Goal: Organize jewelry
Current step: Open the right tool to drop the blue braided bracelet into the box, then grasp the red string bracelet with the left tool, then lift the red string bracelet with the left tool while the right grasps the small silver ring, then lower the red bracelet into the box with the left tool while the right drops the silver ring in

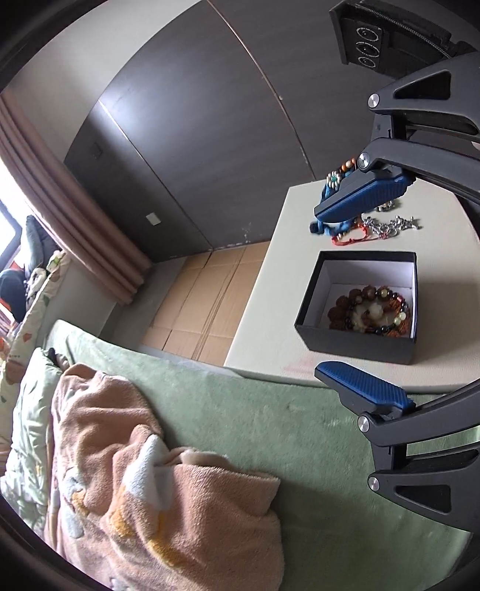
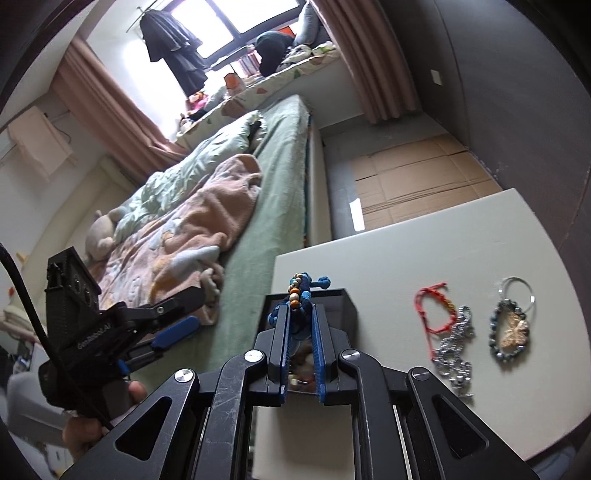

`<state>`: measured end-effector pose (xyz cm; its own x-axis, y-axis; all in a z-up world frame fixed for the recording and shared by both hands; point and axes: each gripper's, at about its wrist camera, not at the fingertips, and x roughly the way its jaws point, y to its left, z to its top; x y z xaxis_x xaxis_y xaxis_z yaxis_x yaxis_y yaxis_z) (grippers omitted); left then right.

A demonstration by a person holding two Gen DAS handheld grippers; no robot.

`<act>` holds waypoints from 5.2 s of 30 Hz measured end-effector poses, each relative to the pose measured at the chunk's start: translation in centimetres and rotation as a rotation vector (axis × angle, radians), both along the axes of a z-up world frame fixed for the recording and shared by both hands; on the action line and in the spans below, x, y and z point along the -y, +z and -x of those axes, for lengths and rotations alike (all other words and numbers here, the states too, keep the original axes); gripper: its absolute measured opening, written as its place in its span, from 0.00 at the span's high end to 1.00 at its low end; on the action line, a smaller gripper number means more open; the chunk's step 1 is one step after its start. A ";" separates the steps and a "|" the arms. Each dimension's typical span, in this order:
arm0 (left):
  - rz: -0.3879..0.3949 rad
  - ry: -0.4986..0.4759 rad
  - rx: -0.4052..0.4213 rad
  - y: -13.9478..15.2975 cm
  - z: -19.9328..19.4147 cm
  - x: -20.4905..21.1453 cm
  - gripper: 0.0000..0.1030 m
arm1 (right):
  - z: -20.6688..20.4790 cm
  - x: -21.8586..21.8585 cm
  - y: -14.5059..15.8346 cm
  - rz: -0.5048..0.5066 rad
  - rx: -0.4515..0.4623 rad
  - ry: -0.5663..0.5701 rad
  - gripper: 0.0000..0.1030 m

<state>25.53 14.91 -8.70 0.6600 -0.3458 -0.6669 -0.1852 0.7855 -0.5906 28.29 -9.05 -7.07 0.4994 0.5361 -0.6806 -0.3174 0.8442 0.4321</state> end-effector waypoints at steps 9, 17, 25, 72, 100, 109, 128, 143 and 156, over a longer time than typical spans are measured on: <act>-0.062 -0.001 0.005 0.9 1.1 0.6 0.24 | -0.7 0.3 -2.7 -0.024 -0.049 -0.026 0.43; -0.134 -0.079 0.022 2.4 0.4 4.7 0.24 | 0.6 6.9 -2.8 -0.081 -0.048 -0.157 0.42; -0.212 -0.191 -0.001 3.4 -1.1 10.4 0.24 | 1.2 13.5 -2.1 -0.124 -0.015 -0.276 0.24; -0.496 -0.302 -0.274 -10.0 -12.3 27.5 0.94 | -2.2 26.5 -12.7 -0.345 -0.203 -0.440 0.32; -0.322 -0.351 -0.058 -0.1 -7.5 18.7 0.94 | -6.4 21.1 -14.6 -0.233 -0.350 -0.434 0.77; -0.302 -0.310 -0.007 2.6 -5.8 15.6 0.94 | -8.1 19.7 -13.8 -0.114 -0.428 -0.490 0.79; -0.285 -0.190 0.069 7.1 -1.6 8.6 0.94 | -8.7 19.9 -13.2 -0.122 -0.535 -0.516 0.96; -0.240 -0.150 0.015 4.8 -1.9 5.3 0.94 | -6.5 11.5 -4.9 -0.165 -0.300 -0.287 0.96; -0.207 -0.163 -0.101 0.7 -3.5 5.0 0.38 | -4.5 4.4 -2.0 -0.186 -0.217 -0.098 0.96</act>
<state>29.06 9.88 -8.01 0.5338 -0.2913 -0.7939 -0.0960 0.9119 -0.3991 32.75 -13.49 -9.05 0.4088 0.6181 -0.6714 -0.1220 0.7661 0.6310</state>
